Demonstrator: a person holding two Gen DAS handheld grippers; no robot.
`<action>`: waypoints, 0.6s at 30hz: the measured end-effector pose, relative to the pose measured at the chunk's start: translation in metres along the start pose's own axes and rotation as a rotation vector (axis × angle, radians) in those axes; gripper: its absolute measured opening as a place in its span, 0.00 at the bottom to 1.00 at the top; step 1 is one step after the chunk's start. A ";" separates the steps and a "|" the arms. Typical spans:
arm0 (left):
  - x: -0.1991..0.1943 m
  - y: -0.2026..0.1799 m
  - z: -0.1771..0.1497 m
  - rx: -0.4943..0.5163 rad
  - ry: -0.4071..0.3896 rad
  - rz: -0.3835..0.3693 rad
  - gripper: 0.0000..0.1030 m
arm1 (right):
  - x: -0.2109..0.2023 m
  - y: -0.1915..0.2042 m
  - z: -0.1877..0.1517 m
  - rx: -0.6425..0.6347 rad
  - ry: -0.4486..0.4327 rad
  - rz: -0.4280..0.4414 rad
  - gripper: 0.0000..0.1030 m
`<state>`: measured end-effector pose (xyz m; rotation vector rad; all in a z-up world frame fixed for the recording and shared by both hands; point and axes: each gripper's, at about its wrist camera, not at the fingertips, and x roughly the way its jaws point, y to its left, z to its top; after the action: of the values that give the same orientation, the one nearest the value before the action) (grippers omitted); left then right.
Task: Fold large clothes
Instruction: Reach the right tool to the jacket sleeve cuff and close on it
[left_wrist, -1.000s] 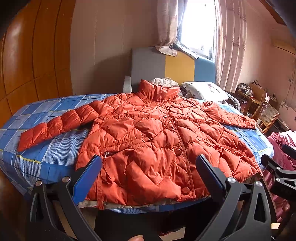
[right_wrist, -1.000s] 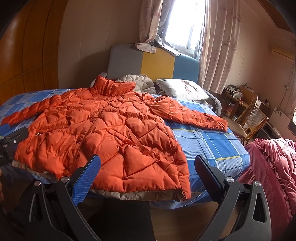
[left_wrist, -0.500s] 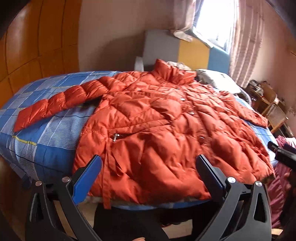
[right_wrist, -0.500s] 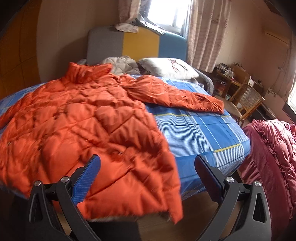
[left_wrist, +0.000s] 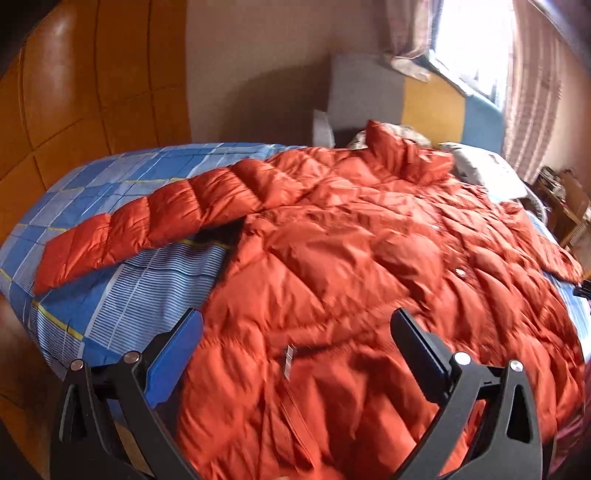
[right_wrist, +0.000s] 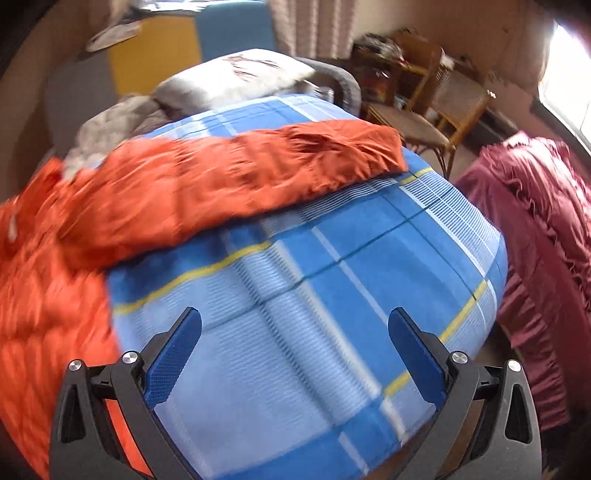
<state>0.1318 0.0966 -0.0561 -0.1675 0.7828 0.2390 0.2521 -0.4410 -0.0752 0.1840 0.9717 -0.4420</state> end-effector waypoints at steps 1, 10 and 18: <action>0.006 0.003 0.003 -0.011 0.005 0.003 0.98 | 0.008 -0.006 0.008 0.022 0.008 -0.012 0.97; 0.043 0.001 0.024 -0.060 0.048 0.041 0.98 | 0.086 -0.066 0.091 0.247 0.080 -0.063 0.80; 0.075 -0.018 0.051 -0.067 0.067 0.011 0.98 | 0.123 -0.099 0.132 0.402 0.105 -0.073 0.76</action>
<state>0.2232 0.1026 -0.0730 -0.2358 0.8429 0.2711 0.3672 -0.6099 -0.0994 0.5399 0.9871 -0.6991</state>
